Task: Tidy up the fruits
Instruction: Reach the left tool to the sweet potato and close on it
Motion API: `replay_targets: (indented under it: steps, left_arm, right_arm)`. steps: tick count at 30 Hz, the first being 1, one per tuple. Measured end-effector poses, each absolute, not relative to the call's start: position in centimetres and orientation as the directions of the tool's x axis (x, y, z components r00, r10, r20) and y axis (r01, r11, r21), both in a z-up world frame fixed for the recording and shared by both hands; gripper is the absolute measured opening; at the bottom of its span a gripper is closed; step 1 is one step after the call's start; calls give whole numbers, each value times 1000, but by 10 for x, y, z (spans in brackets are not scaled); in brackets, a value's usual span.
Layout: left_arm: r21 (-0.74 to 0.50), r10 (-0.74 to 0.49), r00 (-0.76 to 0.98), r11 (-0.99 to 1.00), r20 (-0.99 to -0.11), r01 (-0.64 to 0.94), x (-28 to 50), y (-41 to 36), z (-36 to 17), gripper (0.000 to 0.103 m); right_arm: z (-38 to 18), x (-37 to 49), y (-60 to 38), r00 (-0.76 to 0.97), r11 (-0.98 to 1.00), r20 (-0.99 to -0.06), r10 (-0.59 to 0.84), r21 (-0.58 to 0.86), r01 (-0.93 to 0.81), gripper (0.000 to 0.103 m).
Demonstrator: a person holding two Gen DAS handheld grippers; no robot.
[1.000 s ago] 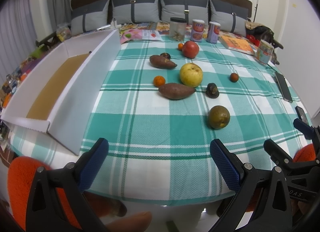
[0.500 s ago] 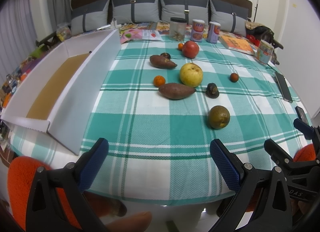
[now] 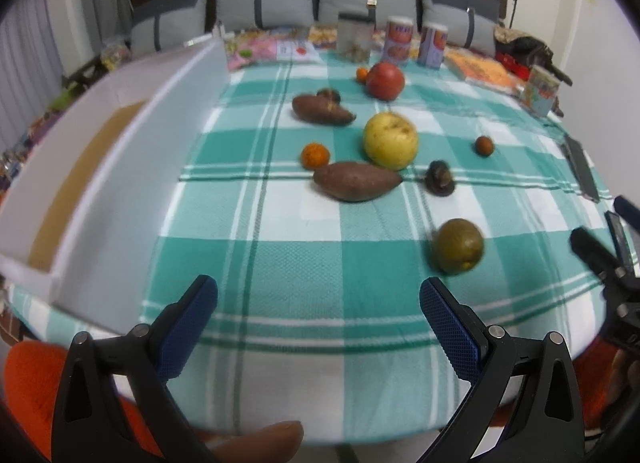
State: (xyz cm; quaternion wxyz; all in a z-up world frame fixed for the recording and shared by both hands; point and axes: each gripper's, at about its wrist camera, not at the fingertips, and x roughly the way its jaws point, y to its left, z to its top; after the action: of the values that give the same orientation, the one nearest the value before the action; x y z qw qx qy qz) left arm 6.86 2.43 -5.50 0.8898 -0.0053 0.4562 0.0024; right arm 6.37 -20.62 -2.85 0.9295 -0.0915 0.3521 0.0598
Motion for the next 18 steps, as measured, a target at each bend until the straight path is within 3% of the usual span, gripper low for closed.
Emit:
replay_targets:
  steps: [9,18]
  left_arm:
    - [54,62,455,998,-888,-30,102,29,-122,103]
    - [4,24,499,999,-866,-40,92,35,-123,103]
  right_arm:
    - [-86,134,-246,625,996,-781,-18,-72,-61,103]
    - [-129,147,-277,531,1000,-847,-17,-21,-1,103]
